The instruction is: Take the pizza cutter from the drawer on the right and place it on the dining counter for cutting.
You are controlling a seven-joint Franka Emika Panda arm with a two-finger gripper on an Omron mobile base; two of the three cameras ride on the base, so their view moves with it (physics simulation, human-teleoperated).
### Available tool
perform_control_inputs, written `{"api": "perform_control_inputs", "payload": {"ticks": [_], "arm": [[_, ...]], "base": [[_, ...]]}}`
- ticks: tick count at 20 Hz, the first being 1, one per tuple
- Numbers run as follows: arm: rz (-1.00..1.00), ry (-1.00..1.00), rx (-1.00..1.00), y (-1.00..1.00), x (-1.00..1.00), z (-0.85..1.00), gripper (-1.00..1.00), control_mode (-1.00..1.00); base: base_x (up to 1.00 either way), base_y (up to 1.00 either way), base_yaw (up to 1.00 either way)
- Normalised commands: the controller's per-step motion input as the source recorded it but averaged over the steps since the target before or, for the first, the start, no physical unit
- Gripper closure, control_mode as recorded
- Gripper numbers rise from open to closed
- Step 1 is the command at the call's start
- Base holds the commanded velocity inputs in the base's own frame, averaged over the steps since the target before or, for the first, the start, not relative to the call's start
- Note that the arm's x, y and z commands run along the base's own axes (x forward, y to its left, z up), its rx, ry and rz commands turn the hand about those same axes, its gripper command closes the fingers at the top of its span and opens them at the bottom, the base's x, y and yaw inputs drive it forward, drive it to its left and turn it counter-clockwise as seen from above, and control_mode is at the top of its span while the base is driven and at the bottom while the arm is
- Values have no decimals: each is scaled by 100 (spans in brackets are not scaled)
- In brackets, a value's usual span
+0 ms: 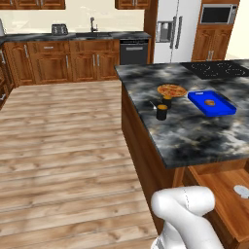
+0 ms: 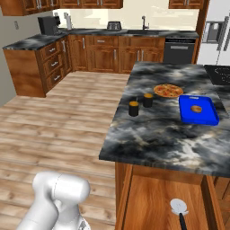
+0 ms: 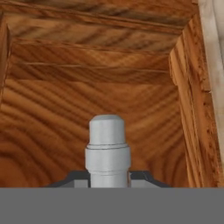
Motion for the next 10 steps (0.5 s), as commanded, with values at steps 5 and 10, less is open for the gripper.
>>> {"api": "perform_control_inputs", "payload": {"ticks": [5, 10], "arm": [[0, 0, 0, 0, 0, 0, 100, -100], [0, 0, 0, 0, 0, 0, -100, -100]], "base": [[0, 0, 0], [0, 0, 0]]}}
